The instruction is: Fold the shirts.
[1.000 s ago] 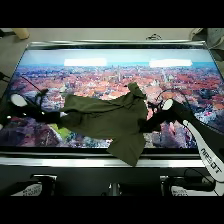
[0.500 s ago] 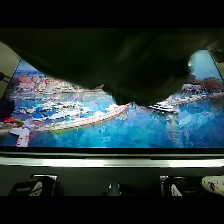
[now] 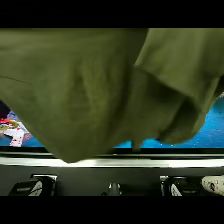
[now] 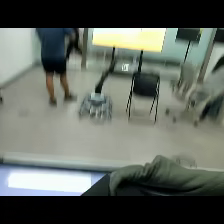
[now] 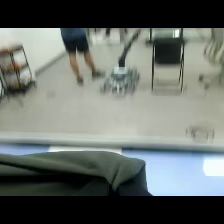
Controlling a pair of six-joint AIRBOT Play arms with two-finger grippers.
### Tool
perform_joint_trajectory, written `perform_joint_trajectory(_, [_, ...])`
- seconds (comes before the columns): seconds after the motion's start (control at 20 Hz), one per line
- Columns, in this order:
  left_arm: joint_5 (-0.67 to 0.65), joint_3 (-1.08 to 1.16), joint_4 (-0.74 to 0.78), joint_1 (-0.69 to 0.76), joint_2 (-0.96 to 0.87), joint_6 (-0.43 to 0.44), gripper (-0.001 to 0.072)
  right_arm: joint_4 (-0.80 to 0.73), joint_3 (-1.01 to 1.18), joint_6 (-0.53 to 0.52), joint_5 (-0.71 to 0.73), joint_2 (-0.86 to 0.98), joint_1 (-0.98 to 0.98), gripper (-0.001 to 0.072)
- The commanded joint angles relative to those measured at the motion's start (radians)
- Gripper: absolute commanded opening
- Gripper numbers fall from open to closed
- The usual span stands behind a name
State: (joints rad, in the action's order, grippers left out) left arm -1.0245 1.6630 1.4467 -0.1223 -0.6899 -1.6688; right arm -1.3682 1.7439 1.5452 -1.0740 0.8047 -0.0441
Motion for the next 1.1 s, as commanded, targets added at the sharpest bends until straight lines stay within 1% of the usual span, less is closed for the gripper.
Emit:
perform_joint_trajectory(0.0, [-0.066,-0.209,-0.02,0.011,-0.097,0.038,0.0027,-0.059,0.003,-0.008,-0.163,0.208,-0.001,0.0024])
perform_joint_trajectory(0.05, [-0.031,-0.294,-0.042,0.023,-0.132,0.038,0.0027,-0.051,0.003,-0.013,-0.162,0.292,-0.001,0.0024])
perform_joint_trajectory(0.15, [0.098,-0.467,-0.093,0.061,-0.224,0.038,0.0027,0.009,0.003,-0.013,-0.119,0.469,-0.001,0.0024])
perform_joint_trajectory(0.25, [0.23,-0.573,-0.097,0.103,-0.334,0.037,0.0027,0.106,0.003,-0.003,-0.081,0.64,-0.001,0.0024])
perform_joint_trajectory(0.3, [0.274,-0.599,-0.105,0.119,-0.404,0.034,0.0028,0.158,0.003,0.021,-0.077,0.712,-0.001,0.0024])
perform_joint_trajectory(0.4, [0.302,-0.602,-0.171,0.14,-0.546,0.034,0.0028,0.286,0.003,0.06,-0.084,0.838,-0.001,0.0024])
perform_joint_trajectory(0.55, [0.303,-0.58,-0.321,0.148,-0.703,0.034,0.0029,0.459,0.003,0.089,-0.087,0.947,-0.001,0.0025])
perform_joint_trajectory(0.6, [0.303,-0.566,-0.347,0.145,-0.729,0.035,0.0039,0.487,0.003,0.089,-0.084,0.954,-0.001,0.008])
perform_joint_trajectory(0.65, [0.29,-0.542,-0.347,0.14,-0.742,0.036,0.0202,0.493,0.007,0.083,-0.093,0.948,-0.01,0.0307])
perform_joint_trajectory(0.7, [0.259,-0.514,-0.345,0.126,-0.743,0.055,0.0505,0.486,0.021,0.039,-0.141,0.935,-0.028,0.0569])
perform_joint_trajectory(0.75, [0.21,-0.481,-0.344,0.108,-0.742,0.066,0.0699,0.459,0.032,-0.018,-0.198,0.921,-0.051,0.0627])
perform_joint_trajectory(0.8, [0.128,-0.446,-0.344,0.088,-0.742,0.082,0.0668,0.38,0.035,-0.031,-0.262,0.903,-0.083,0.0627])
perform_joint_trajectory(0.85, [0.054,-0.431,-0.344,0.077,-0.742,0.092,0.0581,0.274,0.035,-0.018,-0.347,0.892,-0.119,0.0625])
perform_joint_trajectory(0.9, [0.005,-0.438,-0.344,0.079,-0.743,0.092,0.0458,0.187,0.029,0.01,-0.412,0.894,-0.153,0.0599])
perform_joint_trajectory(0.95, [-0.024,-0.464,-0.345,0.098,-0.748,0.091,0.0456,0.131,-0.002,0.027,-0.455,0.894,-0.185,0.0563])
perform_joint_trajectory(1.0, [-0.031,-0.499,-0.348,0.129,-0.755,0.091,0.047,0.126,-0.042,0.028,-0.474,0.894,-0.211,0.0545])
perform_joint_trajectory(1.05, [-0.025,-0.541,-0.367,0.172,-0.768,0.091,0.0575,0.137,-0.094,0.028,-0.479,0.893,-0.23,0.0545])
